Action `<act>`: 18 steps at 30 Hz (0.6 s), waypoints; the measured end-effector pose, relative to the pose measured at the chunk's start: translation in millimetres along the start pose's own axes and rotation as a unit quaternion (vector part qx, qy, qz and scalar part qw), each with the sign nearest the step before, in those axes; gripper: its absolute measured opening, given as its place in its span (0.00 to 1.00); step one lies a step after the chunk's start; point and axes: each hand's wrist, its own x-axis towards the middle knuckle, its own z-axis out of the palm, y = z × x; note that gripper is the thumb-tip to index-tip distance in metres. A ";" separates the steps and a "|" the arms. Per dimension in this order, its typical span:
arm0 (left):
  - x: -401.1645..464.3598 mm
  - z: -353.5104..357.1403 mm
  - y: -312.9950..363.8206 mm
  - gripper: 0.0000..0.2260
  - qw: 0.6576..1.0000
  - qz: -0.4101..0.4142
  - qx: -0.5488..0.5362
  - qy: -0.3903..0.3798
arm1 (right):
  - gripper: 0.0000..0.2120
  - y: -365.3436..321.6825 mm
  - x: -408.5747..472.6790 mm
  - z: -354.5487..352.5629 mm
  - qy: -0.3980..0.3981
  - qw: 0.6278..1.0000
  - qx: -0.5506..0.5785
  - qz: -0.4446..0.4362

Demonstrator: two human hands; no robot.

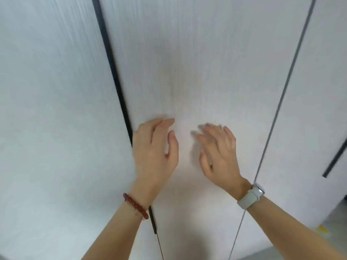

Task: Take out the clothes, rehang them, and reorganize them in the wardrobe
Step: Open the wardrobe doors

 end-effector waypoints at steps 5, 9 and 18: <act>8.8 -22.4 -18.7 0.10 0.971 -0.229 0.042 0.061 | 0.20 -4.6 47.4 40.4 0.059 0.995 -0.063 -0.052; 1.3 -19.8 -23.5 0.07 0.948 -0.284 0.137 0.046 | 0.24 2.4 43.5 64.1 0.051 0.984 -0.159 -0.061; 11.9 -26.4 -2.4 0.07 0.916 -0.361 0.170 0.034 | 0.29 -2.0 41.4 29.8 -0.058 0.990 -0.107 -0.074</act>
